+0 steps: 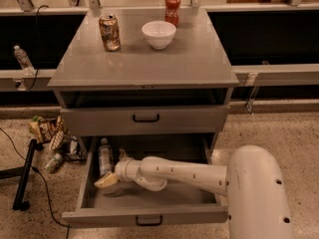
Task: Pick blue plastic bottle from middle drawer and place on counter
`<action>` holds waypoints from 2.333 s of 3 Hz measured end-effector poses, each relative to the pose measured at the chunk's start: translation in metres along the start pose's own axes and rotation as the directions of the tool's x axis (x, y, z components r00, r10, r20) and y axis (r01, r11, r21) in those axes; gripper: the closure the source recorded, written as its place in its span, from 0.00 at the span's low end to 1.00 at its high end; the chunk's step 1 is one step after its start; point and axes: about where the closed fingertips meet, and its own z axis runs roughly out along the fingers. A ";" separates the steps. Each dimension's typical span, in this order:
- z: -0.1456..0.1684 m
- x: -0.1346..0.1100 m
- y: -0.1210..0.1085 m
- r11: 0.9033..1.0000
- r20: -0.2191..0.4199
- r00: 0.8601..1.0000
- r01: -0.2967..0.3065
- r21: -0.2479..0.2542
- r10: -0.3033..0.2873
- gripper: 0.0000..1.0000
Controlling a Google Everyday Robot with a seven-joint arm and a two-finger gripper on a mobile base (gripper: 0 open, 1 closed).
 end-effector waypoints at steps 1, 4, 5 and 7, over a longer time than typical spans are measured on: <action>0.007 -0.002 0.000 1.000 0.006 1.000 -0.003 0.007 0.003 0.26; 0.010 -0.008 0.021 0.998 0.001 1.000 0.029 -0.057 -0.029 0.95; -0.014 0.001 0.012 1.000 -0.032 0.999 0.017 -0.025 -0.018 1.00; -0.068 0.027 -0.011 0.998 -0.130 0.991 -0.002 0.063 0.010 1.00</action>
Offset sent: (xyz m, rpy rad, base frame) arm -0.0127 0.0250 0.0000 0.0065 0.0058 0.0624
